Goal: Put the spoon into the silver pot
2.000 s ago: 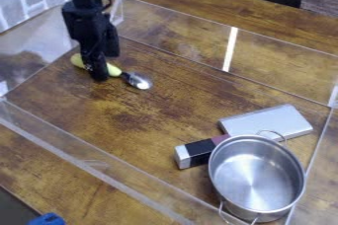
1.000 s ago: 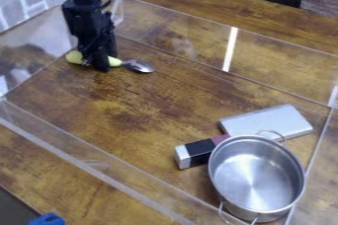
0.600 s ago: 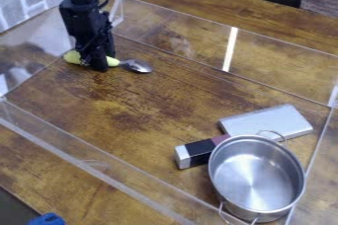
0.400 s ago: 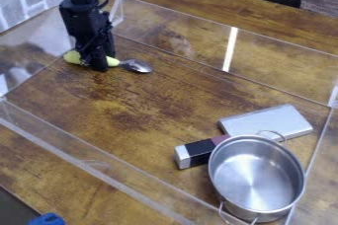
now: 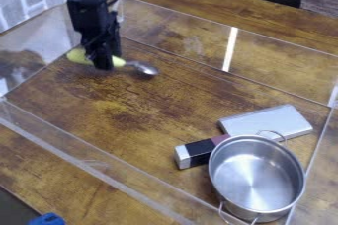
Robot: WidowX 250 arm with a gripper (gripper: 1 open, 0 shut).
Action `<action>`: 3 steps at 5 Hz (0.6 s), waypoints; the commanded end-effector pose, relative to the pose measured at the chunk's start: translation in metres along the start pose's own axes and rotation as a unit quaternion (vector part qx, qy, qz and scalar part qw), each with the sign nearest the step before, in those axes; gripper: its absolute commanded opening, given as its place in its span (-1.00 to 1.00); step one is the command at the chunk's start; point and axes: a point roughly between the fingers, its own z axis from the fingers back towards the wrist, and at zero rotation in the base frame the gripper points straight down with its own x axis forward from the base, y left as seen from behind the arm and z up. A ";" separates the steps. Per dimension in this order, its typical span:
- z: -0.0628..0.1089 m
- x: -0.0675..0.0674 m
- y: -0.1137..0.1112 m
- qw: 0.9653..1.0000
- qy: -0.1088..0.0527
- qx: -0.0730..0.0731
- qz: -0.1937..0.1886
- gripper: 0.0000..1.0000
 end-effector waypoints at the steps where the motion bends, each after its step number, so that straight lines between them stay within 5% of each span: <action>1: 0.080 -0.022 0.000 0.998 0.002 -0.059 -0.029 -1.00; 2: 0.113 -0.050 0.009 0.997 -0.003 -0.063 -0.049 -1.00; 3: 0.122 -0.089 0.016 0.996 -0.001 -0.068 -0.054 -1.00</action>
